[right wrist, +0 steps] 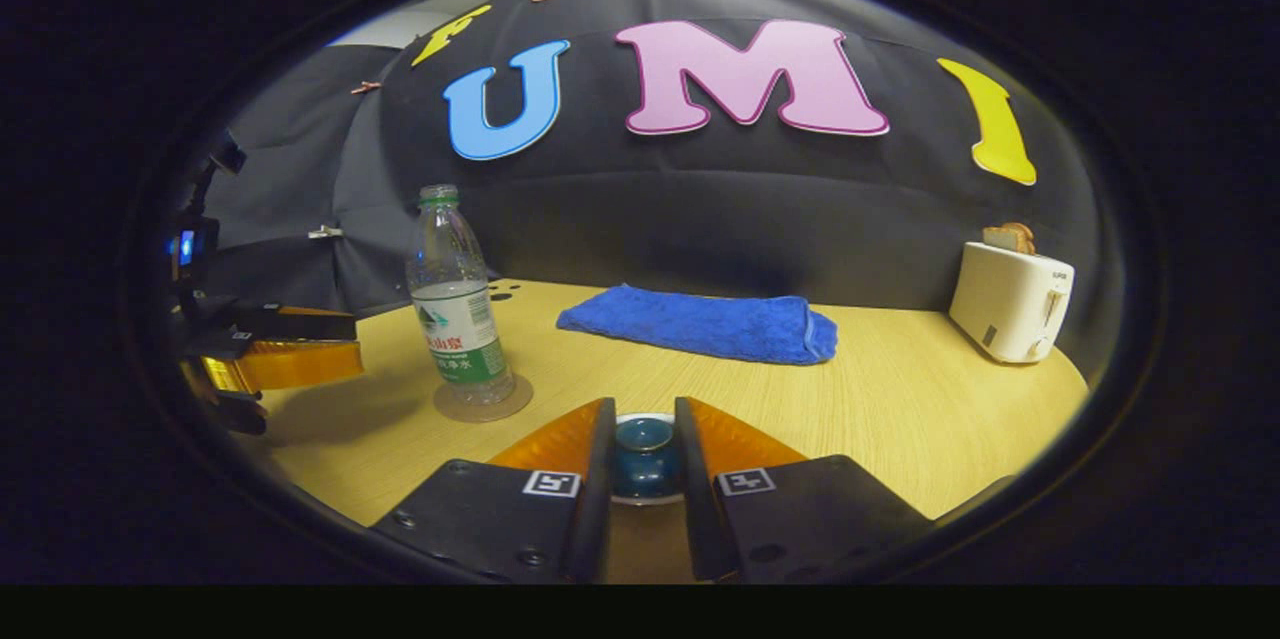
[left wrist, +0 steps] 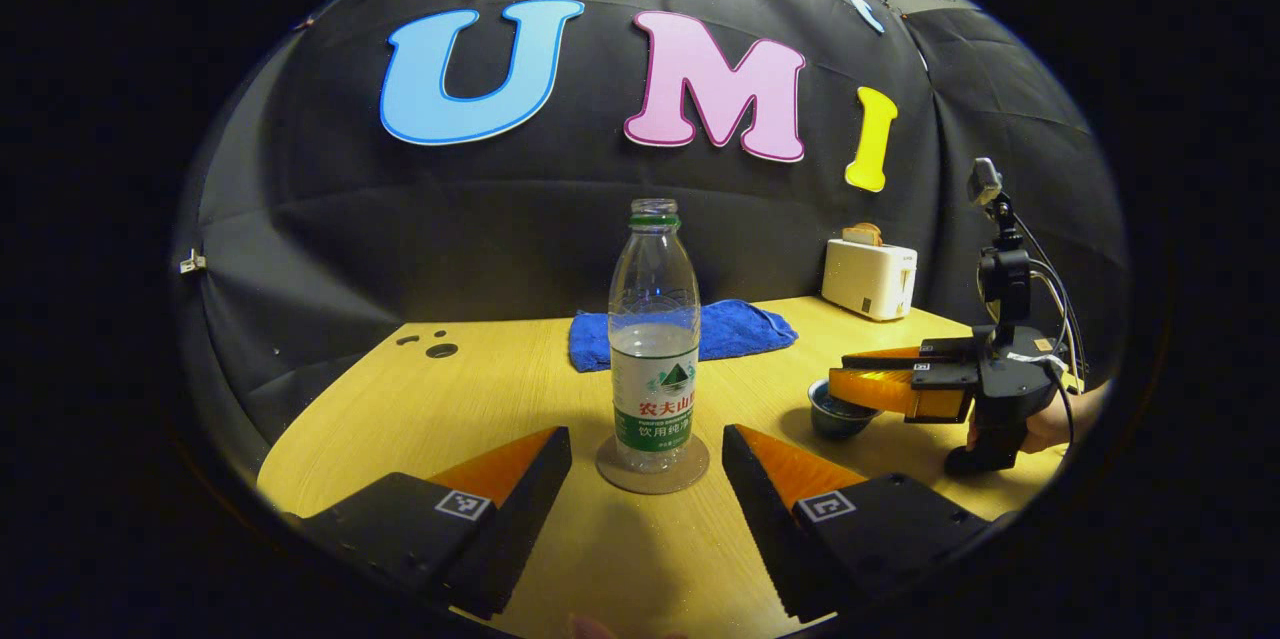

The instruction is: Open the teacup lid with one hand, grasp the water bottle and pour water into the teacup with the other hand; after pouring, place the water bottle on the coaster and then close the teacup lid.

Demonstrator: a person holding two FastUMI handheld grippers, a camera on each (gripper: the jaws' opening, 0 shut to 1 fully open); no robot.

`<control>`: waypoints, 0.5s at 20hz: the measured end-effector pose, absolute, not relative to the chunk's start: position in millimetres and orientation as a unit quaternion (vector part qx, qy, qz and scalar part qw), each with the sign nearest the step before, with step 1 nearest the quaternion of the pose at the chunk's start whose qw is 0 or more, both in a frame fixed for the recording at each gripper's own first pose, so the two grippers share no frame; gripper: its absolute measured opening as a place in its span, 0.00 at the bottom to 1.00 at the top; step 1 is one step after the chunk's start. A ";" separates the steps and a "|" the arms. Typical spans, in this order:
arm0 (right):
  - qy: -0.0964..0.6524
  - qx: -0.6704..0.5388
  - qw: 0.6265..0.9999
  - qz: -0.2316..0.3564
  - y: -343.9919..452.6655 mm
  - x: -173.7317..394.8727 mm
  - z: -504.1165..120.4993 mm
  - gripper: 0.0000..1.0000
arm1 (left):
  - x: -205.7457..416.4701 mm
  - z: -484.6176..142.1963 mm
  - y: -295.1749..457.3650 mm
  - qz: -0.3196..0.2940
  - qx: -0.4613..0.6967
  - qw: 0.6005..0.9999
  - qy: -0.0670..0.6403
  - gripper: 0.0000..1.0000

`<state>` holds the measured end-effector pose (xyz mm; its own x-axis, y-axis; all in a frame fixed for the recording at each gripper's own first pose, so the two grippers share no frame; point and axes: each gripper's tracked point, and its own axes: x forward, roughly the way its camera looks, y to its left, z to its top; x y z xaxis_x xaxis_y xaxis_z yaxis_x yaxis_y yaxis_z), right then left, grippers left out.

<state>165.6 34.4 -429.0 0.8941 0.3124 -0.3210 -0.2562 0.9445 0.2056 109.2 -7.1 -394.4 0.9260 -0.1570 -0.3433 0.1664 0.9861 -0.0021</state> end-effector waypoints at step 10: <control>0.108 0.075 0.983 0.132 21.8 156.4 -369.5 0.90 | 103.2 -372.5 -1.0 -0.045 -0.003 0.987 0.157 0.95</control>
<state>156.4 21.8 -369.5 0.9420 0.2751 -0.1924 -0.2428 0.9541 0.1754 103.2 -1.0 -372.5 0.9469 -0.0896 -0.3088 0.0880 0.9959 -0.0191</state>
